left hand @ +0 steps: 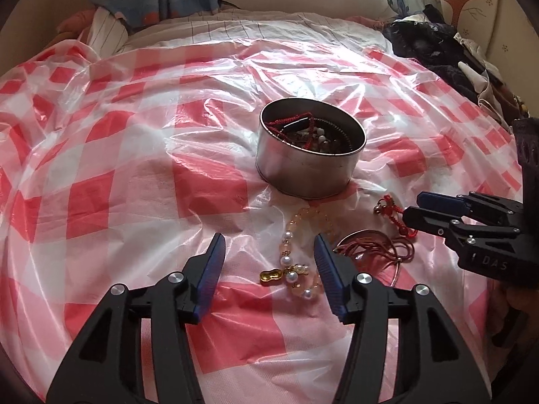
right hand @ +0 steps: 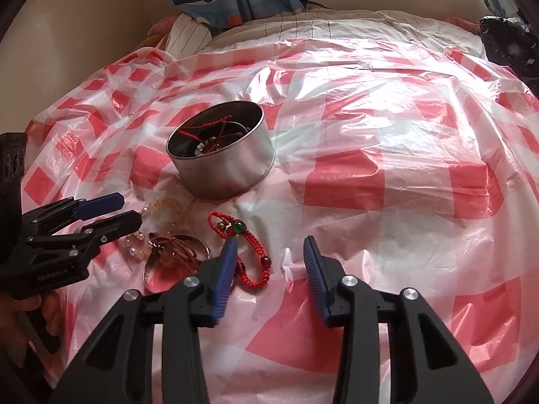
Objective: Organize jewelry
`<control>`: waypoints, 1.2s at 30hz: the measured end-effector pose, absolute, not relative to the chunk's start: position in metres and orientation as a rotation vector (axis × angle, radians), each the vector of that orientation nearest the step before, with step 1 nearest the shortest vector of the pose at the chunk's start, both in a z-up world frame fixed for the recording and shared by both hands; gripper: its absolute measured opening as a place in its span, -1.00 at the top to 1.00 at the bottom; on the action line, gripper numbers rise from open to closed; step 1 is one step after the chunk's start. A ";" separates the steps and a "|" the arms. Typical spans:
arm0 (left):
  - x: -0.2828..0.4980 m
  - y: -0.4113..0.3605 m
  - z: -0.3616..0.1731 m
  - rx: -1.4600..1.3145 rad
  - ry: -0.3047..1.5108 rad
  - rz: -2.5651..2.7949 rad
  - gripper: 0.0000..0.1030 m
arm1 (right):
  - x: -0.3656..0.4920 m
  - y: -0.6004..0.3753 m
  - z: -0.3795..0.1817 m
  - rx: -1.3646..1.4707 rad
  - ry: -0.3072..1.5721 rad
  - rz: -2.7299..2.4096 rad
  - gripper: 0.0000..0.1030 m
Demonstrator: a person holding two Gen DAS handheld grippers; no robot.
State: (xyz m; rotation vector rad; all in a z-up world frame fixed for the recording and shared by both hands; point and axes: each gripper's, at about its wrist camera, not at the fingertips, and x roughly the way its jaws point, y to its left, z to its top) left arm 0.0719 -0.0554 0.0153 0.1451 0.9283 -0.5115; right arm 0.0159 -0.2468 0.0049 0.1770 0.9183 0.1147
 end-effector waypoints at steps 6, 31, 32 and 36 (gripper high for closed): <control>0.072 -0.066 0.009 0.182 0.947 -0.564 0.87 | 0.018 -0.244 -0.002 0.190 0.945 0.150 0.64; 0.078 -0.052 0.011 0.183 0.943 -0.464 -0.21 | 0.014 -0.241 0.000 0.118 0.946 0.111 0.83; 0.078 -0.053 0.011 0.185 0.943 -0.464 -0.22 | 0.013 -0.243 0.002 0.113 0.941 0.098 0.83; 0.078 -0.054 0.011 0.193 0.942 -0.466 -0.26 | 0.009 -0.251 0.007 0.115 0.928 0.063 0.82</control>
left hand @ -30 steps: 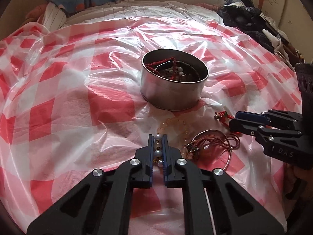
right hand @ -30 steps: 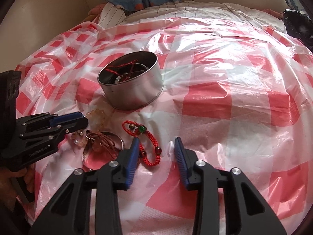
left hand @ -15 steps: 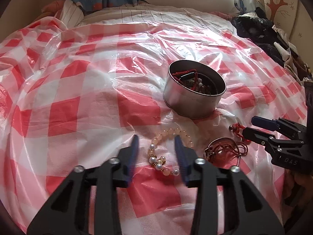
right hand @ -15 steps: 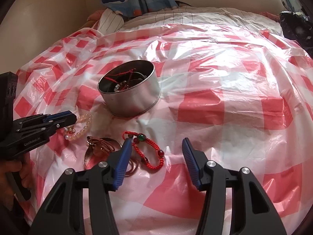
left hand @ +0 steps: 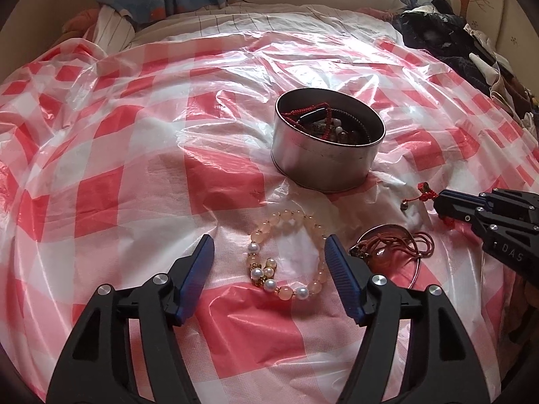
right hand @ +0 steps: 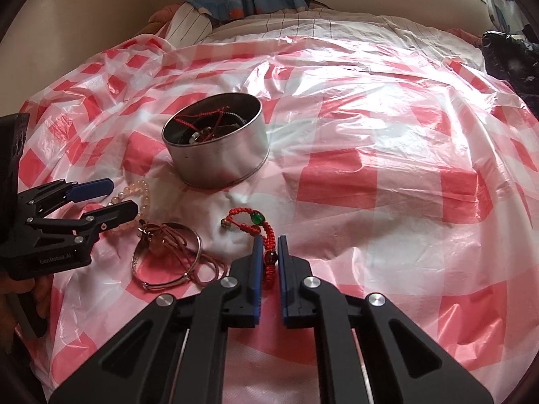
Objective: Organize jewelry
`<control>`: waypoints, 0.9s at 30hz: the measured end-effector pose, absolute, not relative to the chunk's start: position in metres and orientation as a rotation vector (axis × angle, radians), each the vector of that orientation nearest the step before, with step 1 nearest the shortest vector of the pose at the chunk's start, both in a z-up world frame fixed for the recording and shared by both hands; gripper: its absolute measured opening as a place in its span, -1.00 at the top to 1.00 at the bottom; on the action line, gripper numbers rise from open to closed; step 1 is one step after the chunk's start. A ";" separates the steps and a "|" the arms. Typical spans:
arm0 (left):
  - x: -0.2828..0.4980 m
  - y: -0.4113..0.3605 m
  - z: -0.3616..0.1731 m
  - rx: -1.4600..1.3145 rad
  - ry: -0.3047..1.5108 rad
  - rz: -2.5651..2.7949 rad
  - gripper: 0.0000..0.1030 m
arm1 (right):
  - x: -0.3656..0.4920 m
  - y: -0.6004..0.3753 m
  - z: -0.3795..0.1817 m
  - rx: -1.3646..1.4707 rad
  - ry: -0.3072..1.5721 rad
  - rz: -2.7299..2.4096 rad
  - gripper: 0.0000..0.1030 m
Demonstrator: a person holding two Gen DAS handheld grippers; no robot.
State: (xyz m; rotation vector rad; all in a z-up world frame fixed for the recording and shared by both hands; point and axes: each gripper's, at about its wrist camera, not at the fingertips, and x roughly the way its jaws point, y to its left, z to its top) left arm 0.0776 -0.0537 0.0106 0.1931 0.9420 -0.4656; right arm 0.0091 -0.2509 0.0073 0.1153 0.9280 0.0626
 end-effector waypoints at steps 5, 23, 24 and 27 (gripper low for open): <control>0.077 -0.056 0.010 0.207 0.939 -0.465 -0.30 | 0.010 -0.248 0.008 0.095 0.920 0.064 0.15; 0.070 -0.067 0.007 0.301 0.929 -0.457 -0.39 | 0.009 -0.250 0.008 0.080 0.908 0.043 0.70; 0.070 -0.067 0.007 0.303 0.928 -0.456 -0.39 | 0.009 -0.250 0.009 0.079 0.903 0.043 0.70; 0.069 -0.068 0.006 0.313 0.928 -0.456 -0.41 | 0.009 -0.251 0.011 0.078 0.895 0.037 0.70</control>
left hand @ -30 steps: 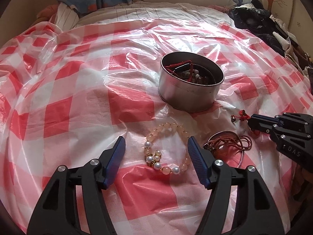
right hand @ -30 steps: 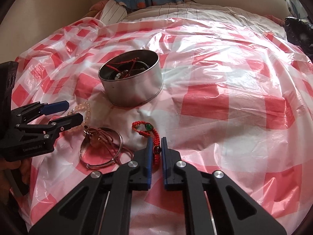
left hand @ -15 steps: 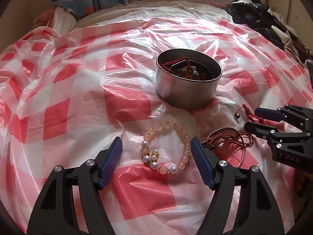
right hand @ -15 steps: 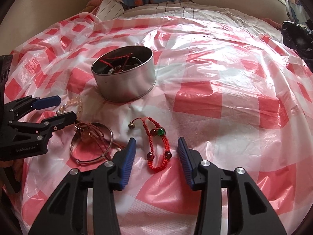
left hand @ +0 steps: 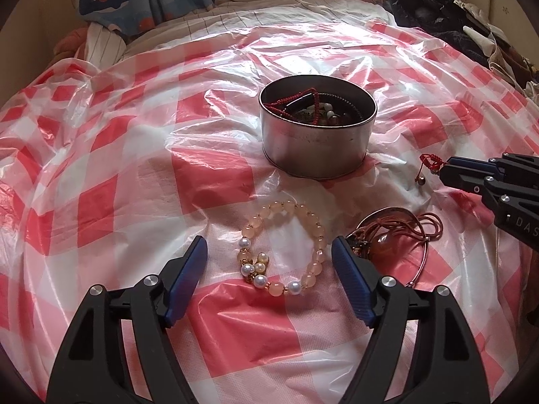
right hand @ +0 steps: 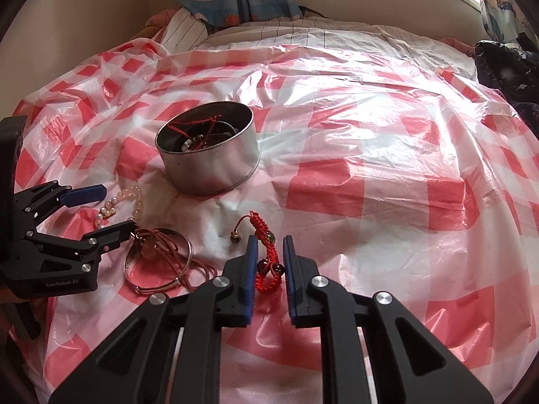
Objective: Organize jewelry
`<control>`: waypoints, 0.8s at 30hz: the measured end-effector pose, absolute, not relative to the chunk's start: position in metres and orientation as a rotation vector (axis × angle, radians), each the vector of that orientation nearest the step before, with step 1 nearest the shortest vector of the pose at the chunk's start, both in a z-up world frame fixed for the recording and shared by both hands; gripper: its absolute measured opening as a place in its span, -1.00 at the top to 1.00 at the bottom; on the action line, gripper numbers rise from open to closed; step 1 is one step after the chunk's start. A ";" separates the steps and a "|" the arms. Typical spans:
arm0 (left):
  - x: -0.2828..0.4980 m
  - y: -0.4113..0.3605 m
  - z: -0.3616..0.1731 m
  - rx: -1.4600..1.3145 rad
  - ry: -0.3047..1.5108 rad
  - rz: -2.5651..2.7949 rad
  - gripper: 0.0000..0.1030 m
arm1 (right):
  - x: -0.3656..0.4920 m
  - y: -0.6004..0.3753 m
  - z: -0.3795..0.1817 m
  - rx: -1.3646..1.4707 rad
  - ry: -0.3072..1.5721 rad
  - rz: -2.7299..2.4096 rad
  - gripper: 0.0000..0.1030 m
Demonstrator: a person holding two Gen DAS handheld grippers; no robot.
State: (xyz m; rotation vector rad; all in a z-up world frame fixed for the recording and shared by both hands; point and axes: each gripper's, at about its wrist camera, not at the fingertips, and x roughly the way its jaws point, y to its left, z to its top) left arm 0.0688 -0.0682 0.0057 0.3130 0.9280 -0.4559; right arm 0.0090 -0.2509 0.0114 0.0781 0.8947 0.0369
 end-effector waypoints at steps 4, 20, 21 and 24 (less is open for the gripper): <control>0.068 -0.069 0.005 0.322 0.928 -0.454 -0.44 | 0.009 -0.255 0.012 0.089 0.891 0.018 0.21; 0.065 -0.056 0.021 0.178 0.955 -0.600 0.80 | 0.009 -0.250 0.008 0.132 0.910 0.098 0.71; 0.065 -0.054 0.024 0.150 0.948 -0.609 0.80 | 0.008 -0.252 0.011 0.147 0.899 0.100 0.71; 0.065 -0.048 0.033 0.094 0.926 -0.621 0.80 | 0.007 -0.256 0.016 0.185 0.877 0.112 0.71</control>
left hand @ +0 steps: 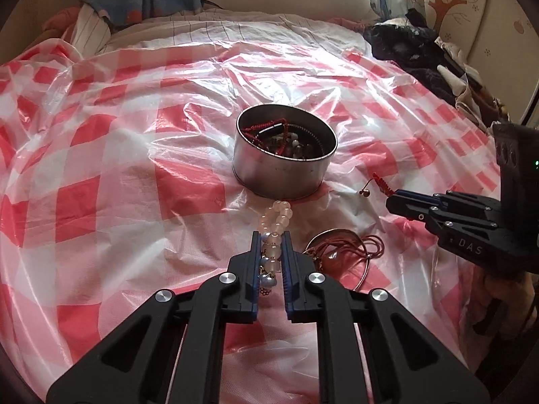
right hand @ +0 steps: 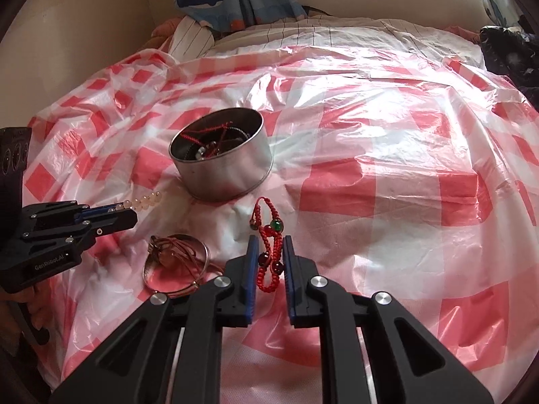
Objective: Organize jewelry
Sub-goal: 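Carry the peach bead bracelet into the tin while the right gripper drops the red beaded bracelet in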
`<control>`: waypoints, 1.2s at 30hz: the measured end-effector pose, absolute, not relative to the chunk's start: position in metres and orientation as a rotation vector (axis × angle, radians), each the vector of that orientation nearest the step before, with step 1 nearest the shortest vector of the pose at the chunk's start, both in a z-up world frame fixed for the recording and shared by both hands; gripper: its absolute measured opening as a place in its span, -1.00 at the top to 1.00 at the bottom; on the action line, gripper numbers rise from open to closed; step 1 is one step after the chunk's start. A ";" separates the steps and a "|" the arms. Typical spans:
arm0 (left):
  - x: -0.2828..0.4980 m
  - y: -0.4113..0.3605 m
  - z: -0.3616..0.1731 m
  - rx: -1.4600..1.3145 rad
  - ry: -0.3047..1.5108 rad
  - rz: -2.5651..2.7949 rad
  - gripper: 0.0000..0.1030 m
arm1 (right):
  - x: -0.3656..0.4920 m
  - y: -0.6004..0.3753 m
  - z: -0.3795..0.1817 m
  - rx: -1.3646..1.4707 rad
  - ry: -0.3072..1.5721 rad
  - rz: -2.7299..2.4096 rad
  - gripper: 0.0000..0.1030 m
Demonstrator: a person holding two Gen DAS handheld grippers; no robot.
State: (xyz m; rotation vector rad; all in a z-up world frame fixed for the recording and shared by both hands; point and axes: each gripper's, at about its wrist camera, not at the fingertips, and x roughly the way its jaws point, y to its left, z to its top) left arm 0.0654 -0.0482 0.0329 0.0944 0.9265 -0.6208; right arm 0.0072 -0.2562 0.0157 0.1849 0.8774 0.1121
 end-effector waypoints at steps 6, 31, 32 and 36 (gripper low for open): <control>0.071 -0.044 0.032 0.071 0.934 -0.593 0.80 | 0.010 -0.250 0.011 0.164 0.900 0.121 0.71; 0.066 -0.049 0.039 0.066 0.894 -0.598 0.74 | 0.004 -0.248 0.025 0.171 0.818 0.141 0.73; 0.065 -0.049 0.041 0.053 0.888 -0.601 0.74 | 0.002 -0.248 0.029 0.173 0.797 0.148 0.73; 0.065 -0.054 0.045 0.043 0.874 -0.608 0.74 | 0.003 -0.246 0.032 0.175 0.780 0.151 0.73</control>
